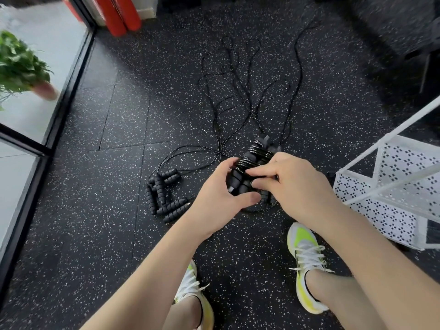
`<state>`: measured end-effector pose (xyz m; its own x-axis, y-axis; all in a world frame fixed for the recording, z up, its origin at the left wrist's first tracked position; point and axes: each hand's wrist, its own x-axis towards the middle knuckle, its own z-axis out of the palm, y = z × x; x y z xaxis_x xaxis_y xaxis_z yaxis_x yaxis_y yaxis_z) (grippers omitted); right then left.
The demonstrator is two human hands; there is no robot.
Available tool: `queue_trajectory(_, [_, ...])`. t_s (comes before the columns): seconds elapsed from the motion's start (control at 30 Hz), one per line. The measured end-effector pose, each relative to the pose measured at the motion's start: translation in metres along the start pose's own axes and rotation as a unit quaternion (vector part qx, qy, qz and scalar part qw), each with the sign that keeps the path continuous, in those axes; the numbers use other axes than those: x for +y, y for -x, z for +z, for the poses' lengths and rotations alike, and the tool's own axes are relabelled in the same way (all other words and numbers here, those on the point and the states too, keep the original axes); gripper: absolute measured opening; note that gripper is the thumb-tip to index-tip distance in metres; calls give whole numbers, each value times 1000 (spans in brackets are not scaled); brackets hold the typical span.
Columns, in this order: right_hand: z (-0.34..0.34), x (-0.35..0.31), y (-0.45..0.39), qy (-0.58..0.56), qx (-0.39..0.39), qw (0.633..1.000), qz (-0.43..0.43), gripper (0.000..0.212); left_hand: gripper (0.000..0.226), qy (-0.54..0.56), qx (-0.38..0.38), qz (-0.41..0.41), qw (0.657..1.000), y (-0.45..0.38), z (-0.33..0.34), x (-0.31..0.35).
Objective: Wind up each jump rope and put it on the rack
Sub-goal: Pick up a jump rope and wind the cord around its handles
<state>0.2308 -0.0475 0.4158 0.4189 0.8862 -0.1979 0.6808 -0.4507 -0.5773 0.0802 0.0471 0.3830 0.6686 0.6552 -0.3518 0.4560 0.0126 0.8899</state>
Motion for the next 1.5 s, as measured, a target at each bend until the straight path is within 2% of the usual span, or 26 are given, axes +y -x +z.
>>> queue_trajectory(0.17, [6, -11, 8, 89, 43, 995, -7, 15, 76, -57, 13, 19, 998, 0, 1, 2])
queue_trajectory(0.47, [14, -12, 10, 96, 99, 990, -6, 14, 72, -126, 9, 35, 991, -5, -7, 7])
queue_trajectory(0.57, [11, -6, 1, 6, 64, 997, -33, 10, 74, -144, 42, 46, 988, -3, -7, 5])
queue_trajectory(0.67, [13, -4, -2, -93, 36, 994, -43, 24, 78, -117, 63, 40, 990, -1, -5, 2])
queue_trajectory(0.73, [15, -1, -4, -85, 25, 995, -41, 27, 77, -116, 59, 34, 991, -1, -4, 1])
queue_trajectory(0.93, [1, 6, -5, 16, -25, 999, -23, 12, 71, -174, 28, 35, 984, 1, 0, 0])
queue_trajectory(1.1, [-4, 12, -8, -64, -71, 994, -48, 20, 81, -183, 17, 33, 982, 0, -2, 1])
queue_trajectory(1.23, [-3, 17, -11, -107, -55, 992, -45, 19, 79, -182, 16, 39, 982, 1, -3, 3])
queue_trajectory(1.5, [5, 16, -11, -123, -45, 991, -14, 16, 79, -191, 15, 44, 980, 1, -4, 6])
